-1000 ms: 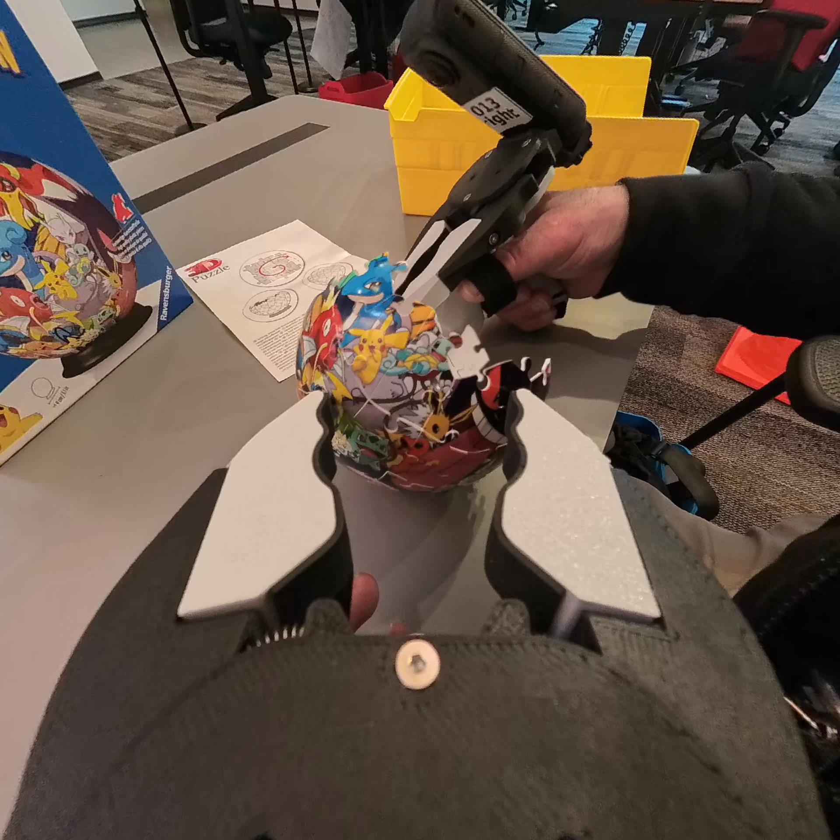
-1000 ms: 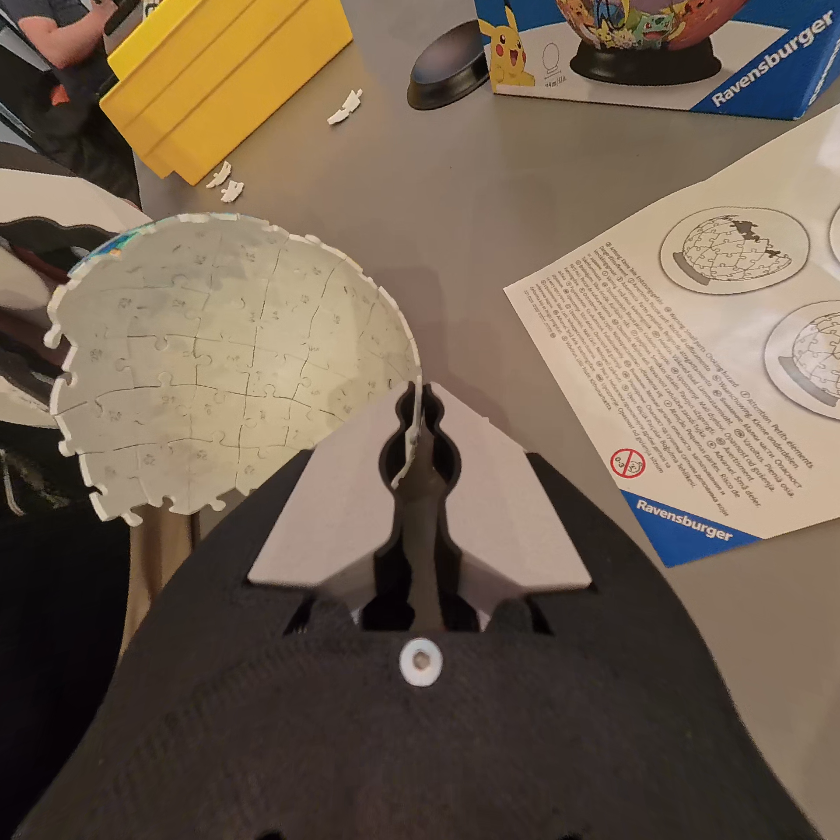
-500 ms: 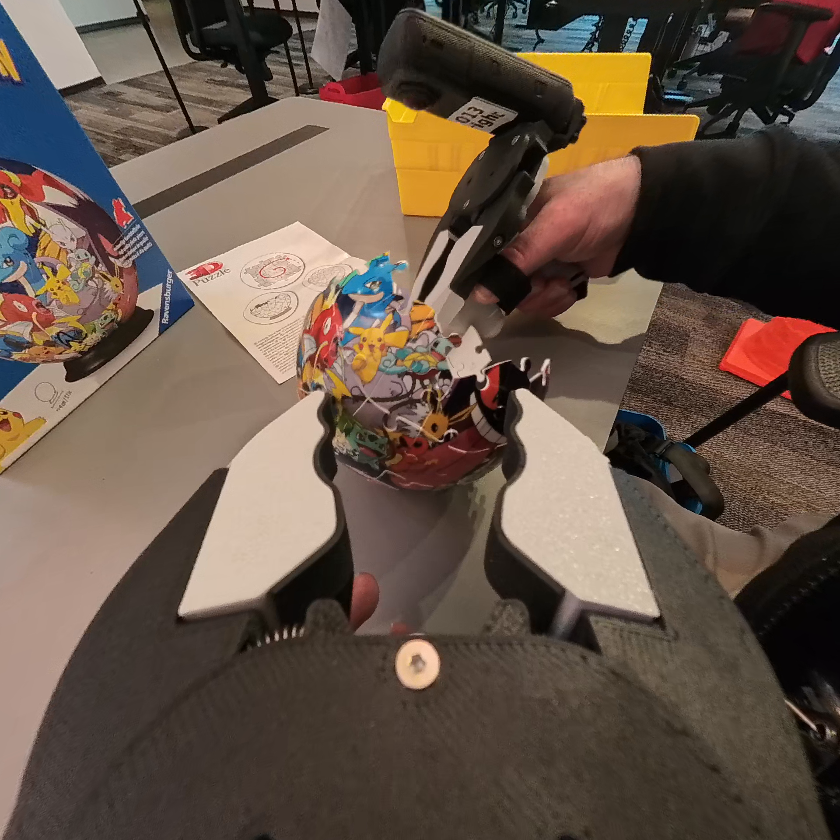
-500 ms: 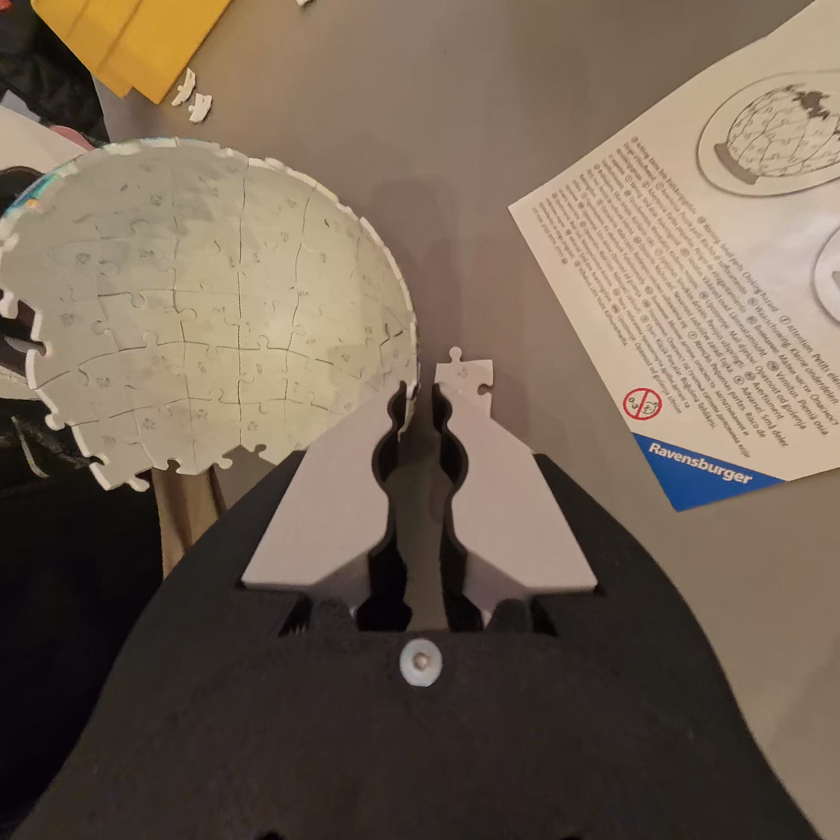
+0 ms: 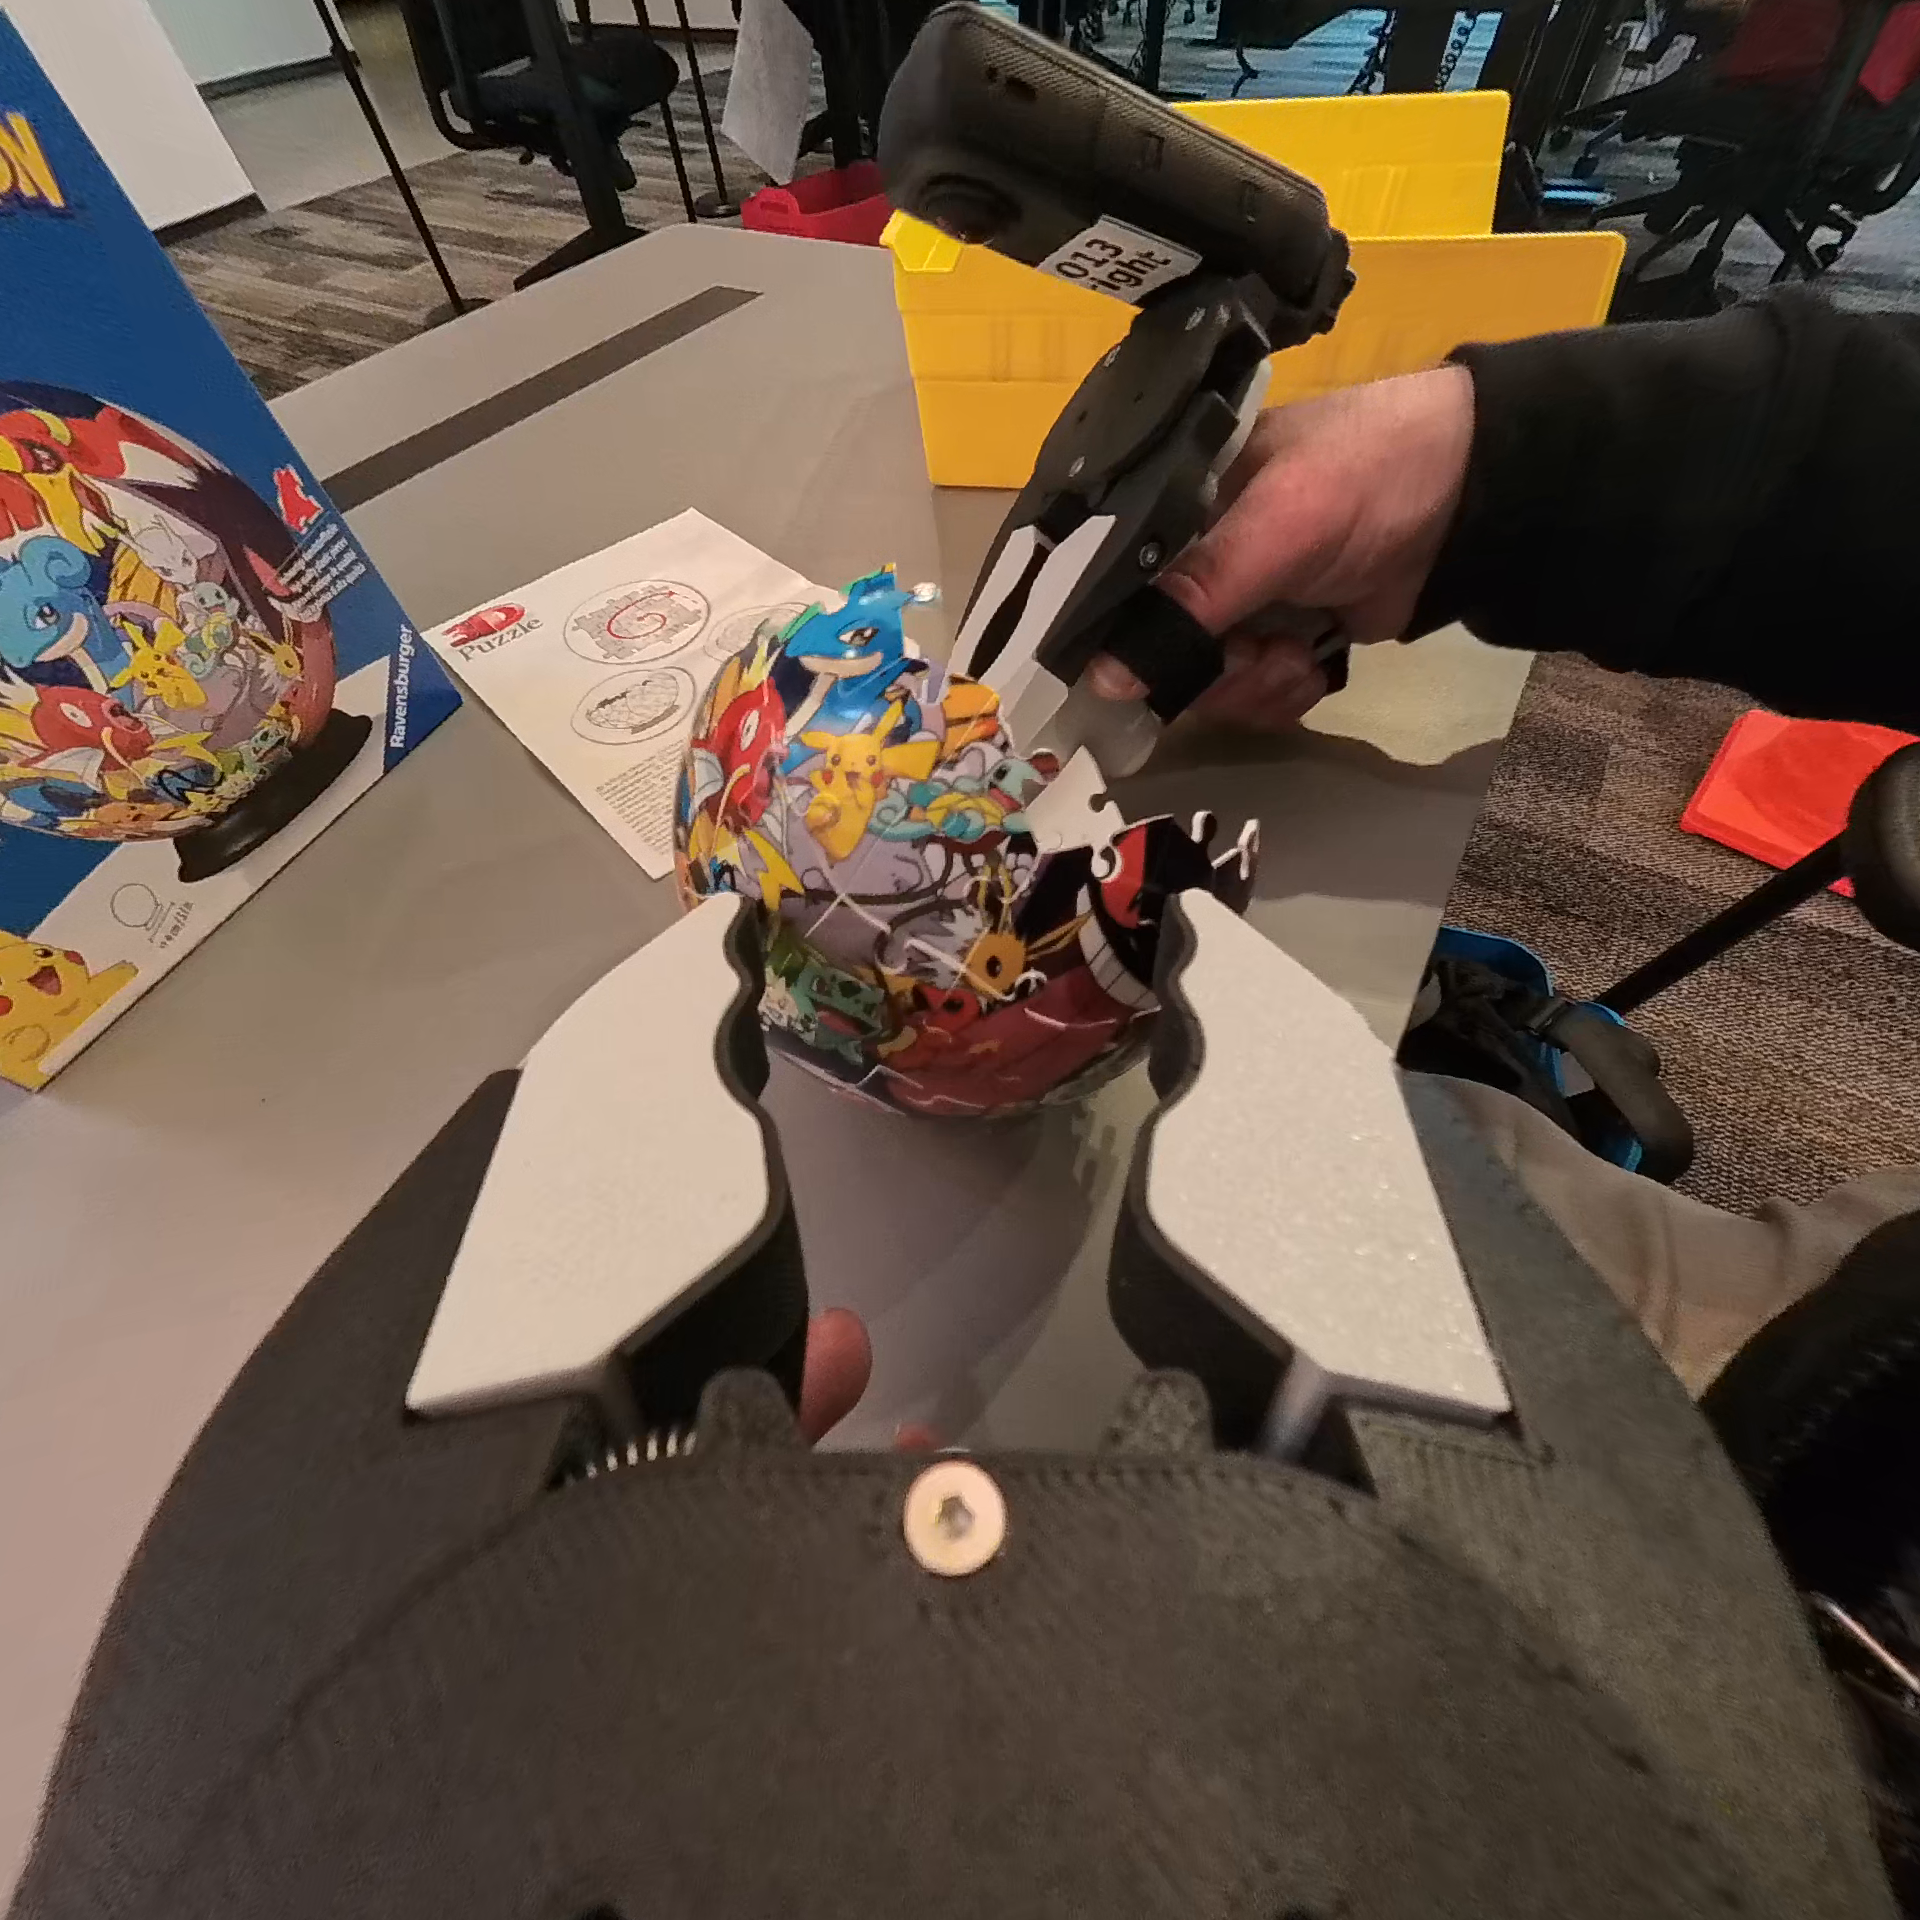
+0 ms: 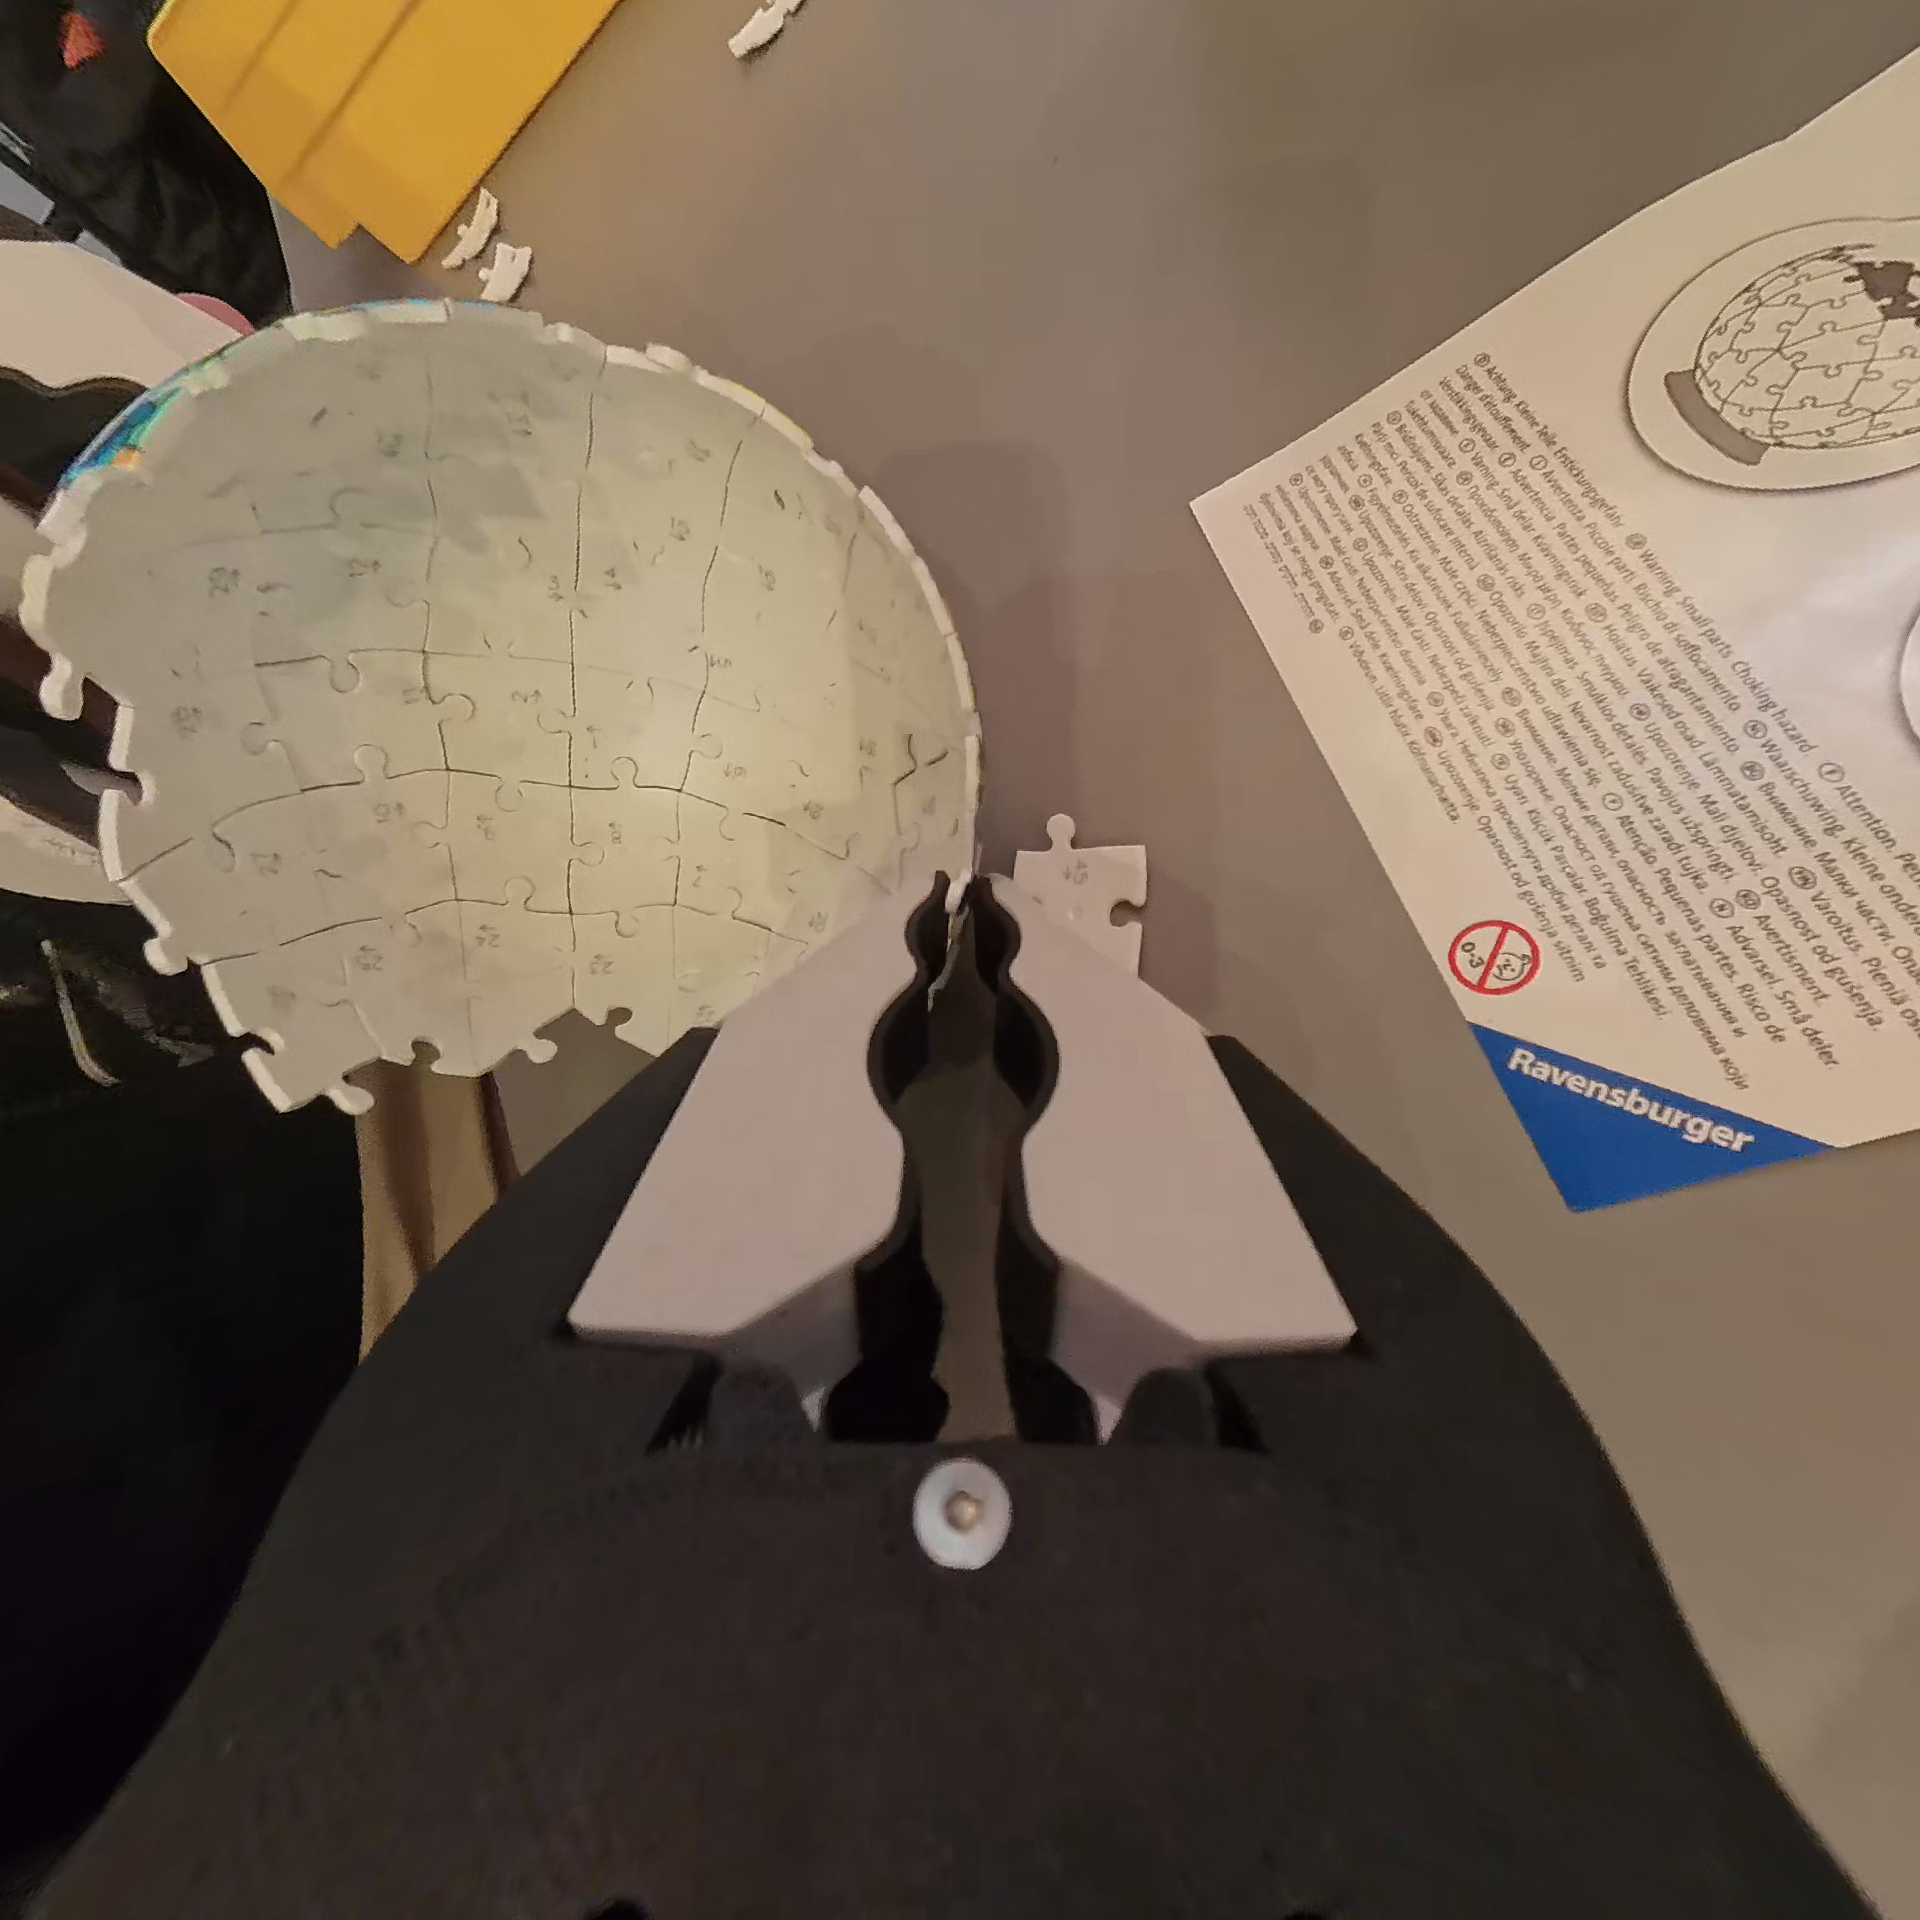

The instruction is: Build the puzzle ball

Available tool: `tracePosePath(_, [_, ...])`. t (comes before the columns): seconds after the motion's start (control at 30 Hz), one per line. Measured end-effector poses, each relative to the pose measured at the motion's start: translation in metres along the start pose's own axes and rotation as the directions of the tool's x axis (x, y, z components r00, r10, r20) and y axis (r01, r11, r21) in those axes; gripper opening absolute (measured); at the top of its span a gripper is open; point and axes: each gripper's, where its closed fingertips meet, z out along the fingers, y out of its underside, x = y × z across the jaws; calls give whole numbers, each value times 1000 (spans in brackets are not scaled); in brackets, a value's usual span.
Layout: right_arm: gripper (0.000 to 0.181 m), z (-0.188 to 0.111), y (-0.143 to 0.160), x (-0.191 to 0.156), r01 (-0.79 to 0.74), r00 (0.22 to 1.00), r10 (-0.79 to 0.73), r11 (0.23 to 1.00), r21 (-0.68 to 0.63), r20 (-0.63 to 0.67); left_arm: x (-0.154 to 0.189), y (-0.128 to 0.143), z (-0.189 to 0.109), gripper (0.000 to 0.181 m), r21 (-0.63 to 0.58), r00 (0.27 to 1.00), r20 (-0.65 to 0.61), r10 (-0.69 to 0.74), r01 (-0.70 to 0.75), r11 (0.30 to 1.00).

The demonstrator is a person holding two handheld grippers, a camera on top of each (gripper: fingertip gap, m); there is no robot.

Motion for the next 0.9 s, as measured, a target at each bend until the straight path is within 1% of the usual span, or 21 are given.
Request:
tracePosePath(0.5, [3, -1, 4, 1, 26, 1000, -26, 1000, 10, -4, 4, -3, 2, 72, 2, 999, -8, 31, -31, 1000])
tracePosePath(0.9, [9, 0, 9, 3, 30, 999, -30, 999, -32, -18, 6, -5, 4, 71, -4, 998, -8, 64, -64, 998])
